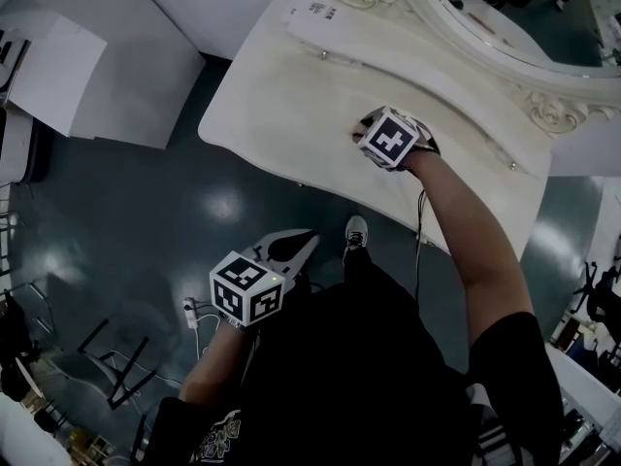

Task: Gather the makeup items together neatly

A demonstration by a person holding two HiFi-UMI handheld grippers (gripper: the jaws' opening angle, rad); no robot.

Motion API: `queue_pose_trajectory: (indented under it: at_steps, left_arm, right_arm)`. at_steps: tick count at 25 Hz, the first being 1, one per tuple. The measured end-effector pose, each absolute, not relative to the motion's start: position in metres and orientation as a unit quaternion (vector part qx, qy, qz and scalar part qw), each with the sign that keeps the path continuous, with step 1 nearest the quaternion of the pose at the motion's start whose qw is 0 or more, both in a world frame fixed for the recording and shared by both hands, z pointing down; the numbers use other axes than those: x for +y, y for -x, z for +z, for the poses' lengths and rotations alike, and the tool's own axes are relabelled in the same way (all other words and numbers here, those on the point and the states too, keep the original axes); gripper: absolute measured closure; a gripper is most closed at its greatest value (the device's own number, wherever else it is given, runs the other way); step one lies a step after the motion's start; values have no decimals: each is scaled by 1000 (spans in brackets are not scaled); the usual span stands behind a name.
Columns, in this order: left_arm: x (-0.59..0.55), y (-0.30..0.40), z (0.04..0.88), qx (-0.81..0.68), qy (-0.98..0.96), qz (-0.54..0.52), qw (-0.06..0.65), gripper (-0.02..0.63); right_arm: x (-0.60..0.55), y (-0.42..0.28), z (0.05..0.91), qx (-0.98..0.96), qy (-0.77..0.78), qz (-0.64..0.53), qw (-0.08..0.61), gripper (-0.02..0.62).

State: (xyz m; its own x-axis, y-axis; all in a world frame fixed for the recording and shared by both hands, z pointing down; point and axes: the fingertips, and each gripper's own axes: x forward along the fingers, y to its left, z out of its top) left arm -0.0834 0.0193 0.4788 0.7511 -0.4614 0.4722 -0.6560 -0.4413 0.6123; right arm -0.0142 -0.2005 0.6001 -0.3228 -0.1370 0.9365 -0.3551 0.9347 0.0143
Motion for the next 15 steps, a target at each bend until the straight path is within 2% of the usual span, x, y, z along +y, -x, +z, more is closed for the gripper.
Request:
queue_pose_trajectory:
  at_steps: [9, 15]
  left_arm:
    - [13, 85, 477, -322, -846, 120, 408, 598]
    - [11, 86, 473, -311, -854, 126, 398, 598]
  right_arm:
    - [-199, 15, 600, -803, -137, 85, 574, 431]
    - [-191, 19, 563, -838, -141, 83, 520, 396]
